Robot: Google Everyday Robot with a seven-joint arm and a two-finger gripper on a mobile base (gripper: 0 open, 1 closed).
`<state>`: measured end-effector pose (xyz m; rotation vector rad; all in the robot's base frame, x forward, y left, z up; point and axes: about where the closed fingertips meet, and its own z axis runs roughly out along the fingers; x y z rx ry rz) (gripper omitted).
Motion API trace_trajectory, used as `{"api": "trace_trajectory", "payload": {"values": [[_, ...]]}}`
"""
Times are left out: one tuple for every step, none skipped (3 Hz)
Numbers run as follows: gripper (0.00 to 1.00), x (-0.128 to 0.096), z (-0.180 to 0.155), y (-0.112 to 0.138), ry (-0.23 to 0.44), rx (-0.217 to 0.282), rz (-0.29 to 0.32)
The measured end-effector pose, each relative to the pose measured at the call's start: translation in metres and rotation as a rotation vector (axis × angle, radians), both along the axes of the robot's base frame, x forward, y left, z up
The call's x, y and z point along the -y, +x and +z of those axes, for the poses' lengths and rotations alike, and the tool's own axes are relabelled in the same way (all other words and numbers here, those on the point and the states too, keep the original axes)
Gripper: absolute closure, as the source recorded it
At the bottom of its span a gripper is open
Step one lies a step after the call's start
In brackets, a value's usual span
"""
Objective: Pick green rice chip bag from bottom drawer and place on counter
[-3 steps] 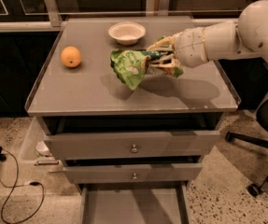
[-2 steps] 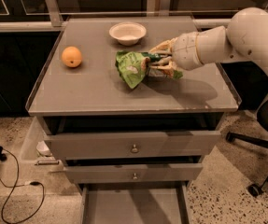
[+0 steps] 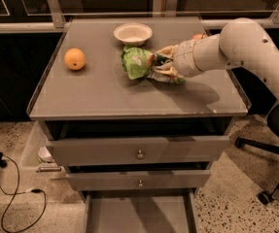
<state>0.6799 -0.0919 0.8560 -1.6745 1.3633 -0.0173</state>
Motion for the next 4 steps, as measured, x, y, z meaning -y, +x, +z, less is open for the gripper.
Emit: {"api": "trace_trajectory", "payload": {"values": [[0.88,-0.0002,-0.0026,0.002,0.002,-0.007,-0.013],[0.64,-0.0003,-0.0026,0.002,0.002,-0.007,-0.013],[0.41,-0.0003,-0.0026,0.002,0.002,-0.007,-0.013],[0.19,-0.0003,-0.0026,0.002,0.002,-0.007,-0.013]]}}
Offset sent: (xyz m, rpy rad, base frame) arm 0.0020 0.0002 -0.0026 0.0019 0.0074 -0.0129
